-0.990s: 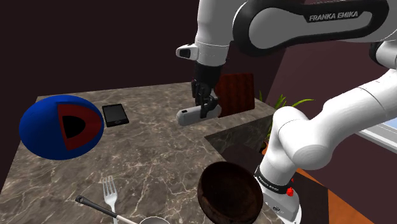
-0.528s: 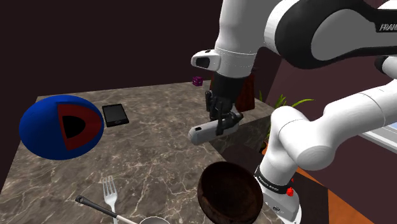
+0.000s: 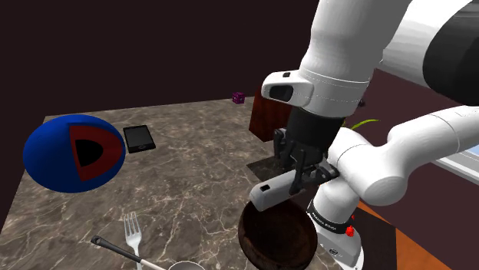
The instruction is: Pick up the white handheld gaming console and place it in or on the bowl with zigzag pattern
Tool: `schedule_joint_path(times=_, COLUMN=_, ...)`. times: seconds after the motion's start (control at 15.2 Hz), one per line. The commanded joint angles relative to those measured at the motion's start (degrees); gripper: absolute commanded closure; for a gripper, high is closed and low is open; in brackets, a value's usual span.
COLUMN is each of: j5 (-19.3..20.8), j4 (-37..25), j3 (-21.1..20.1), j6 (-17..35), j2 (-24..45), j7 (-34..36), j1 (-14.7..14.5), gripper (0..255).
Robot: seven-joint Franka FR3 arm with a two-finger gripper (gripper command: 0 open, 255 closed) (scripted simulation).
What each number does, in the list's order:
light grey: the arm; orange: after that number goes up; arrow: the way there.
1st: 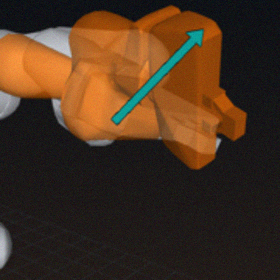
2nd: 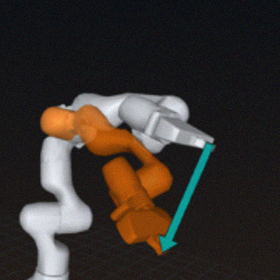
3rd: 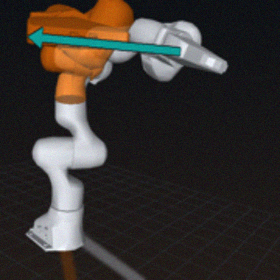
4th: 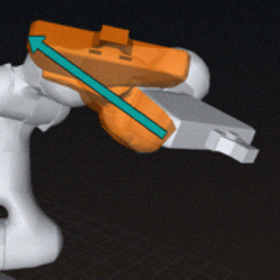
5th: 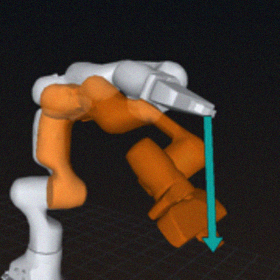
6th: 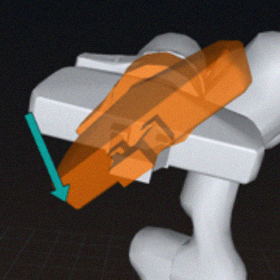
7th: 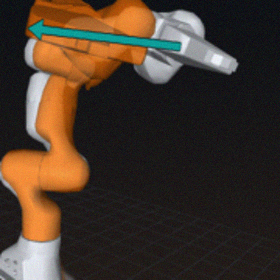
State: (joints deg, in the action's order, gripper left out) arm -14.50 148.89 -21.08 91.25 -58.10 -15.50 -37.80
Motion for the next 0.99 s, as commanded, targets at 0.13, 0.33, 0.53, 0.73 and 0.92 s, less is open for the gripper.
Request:
schedule_joint_path(times=0.13, j5=-2.1, j4=2.3, j3=-2.1, j6=1.2, j2=-1.2, j7=1.7, j1=-1.3, gripper=255)
schedule_joint_path(times=0.33, j5=-2.8, j4=4.6, j3=-2.8, j6=3.2, j2=-1.5, j7=1.7, j1=-1.7, gripper=255)
schedule_joint_path(times=0.53, j5=-3.6, j4=6.9, j3=-3.6, j6=5.3, j2=-1.7, j7=1.7, j1=-2.1, gripper=255)
schedule_joint_path(times=0.73, j5=-4.5, j4=9.1, j3=-4.5, j6=7.5, j2=-1.7, j7=1.7, j1=-2.5, gripper=255)
schedule_joint_path(times=0.92, j5=-5.3, j4=11.1, j3=-5.4, j6=9.7, j2=-1.5, j7=1.7, j1=-2.9, gripper=255)
